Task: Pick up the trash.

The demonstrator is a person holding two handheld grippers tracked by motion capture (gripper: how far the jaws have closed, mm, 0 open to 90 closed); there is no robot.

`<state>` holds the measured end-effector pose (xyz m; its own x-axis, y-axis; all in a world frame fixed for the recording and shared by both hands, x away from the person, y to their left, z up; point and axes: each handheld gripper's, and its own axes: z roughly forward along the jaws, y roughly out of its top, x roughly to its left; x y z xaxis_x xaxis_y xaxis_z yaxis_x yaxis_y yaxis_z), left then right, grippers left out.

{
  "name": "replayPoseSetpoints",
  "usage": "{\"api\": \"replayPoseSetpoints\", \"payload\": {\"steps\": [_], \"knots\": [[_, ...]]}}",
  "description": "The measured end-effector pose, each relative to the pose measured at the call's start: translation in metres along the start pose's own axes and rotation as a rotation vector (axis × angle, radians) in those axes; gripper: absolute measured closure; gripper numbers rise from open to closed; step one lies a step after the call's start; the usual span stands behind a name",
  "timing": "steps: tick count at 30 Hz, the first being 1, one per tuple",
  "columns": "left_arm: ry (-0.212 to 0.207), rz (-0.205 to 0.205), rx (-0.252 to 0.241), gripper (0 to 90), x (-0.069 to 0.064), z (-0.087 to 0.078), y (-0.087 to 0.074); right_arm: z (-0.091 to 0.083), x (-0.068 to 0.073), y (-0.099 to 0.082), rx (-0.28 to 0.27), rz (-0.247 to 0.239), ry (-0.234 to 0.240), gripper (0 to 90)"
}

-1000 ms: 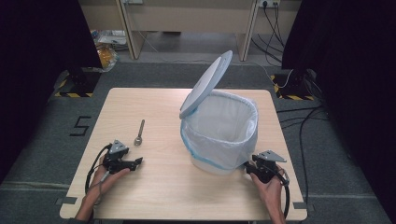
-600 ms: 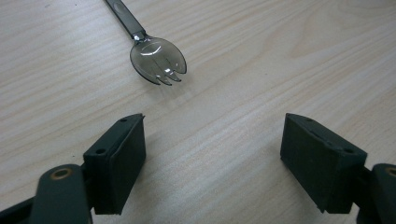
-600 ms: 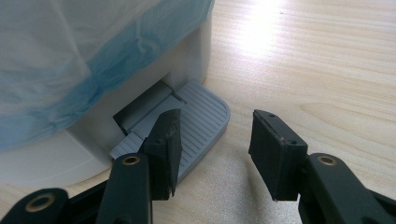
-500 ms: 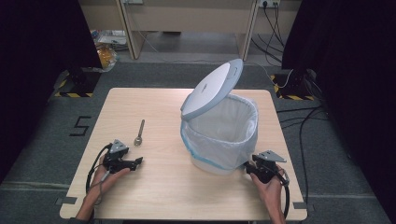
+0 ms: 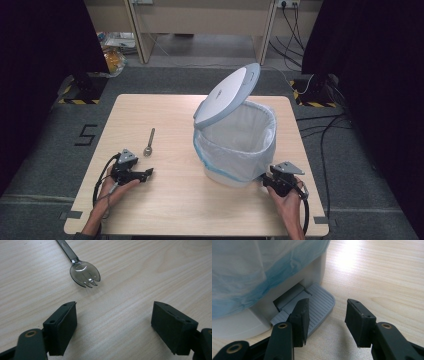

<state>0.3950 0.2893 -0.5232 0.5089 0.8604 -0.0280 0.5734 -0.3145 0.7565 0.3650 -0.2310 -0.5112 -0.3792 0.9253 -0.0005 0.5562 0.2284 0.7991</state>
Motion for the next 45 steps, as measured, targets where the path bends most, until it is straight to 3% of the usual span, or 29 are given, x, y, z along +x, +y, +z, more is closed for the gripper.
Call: {"api": "replayPoseSetpoints", "payload": {"steps": [10, 27, 32, 33, 34, 35, 41, 42, 45], "knots": [[0.032, -0.009, -0.029, 20.8, 0.008, 0.003, 0.016, 0.0, 0.0, 0.0, 0.002, -0.005, 0.004, 54.2], [0.044, -0.039, -0.054, 25.2, 0.02, 0.024, 0.045, 0.0, 0.0, 0.0, 0.001, -0.006, 0.008, 54.6], [0.045, -0.063, -0.04, 30.7, 0.024, 0.03, 0.044, 0.0, -0.001, 0.0, 0.002, -0.002, 0.014, 54.6], [0.049, -0.106, -0.05, 31.6, 0.027, 0.032, 0.043, 0.0, -0.001, 0.0, 0.001, -0.011, 0.014, 54.6], [0.049, -0.106, -0.05, 31.3, 0.027, 0.032, 0.043, 0.0, -0.001, 0.0, 0.001, -0.011, 0.014, 54.6], [0.052, -0.132, -0.069, 31.9, 0.029, 0.033, 0.043, 0.0, -0.001, 0.0, 0.002, -0.007, 0.012, 54.6], [0.078, -0.126, -0.066, 41.0, 0.033, 0.037, 0.047, 0.0, -0.002, 0.0, 0.002, -0.002, 0.017, 54.6], [0.085, -0.121, -0.062, 47.8, 0.034, 0.039, 0.049, 0.0, -0.002, 0.0, 0.003, 0.0, 0.017, 54.6], [0.084, -0.121, -0.047, 54.6, 0.036, 0.045, 0.052, 0.0, -0.003, 0.0, 0.003, 0.004, 0.022, 54.6]]}}
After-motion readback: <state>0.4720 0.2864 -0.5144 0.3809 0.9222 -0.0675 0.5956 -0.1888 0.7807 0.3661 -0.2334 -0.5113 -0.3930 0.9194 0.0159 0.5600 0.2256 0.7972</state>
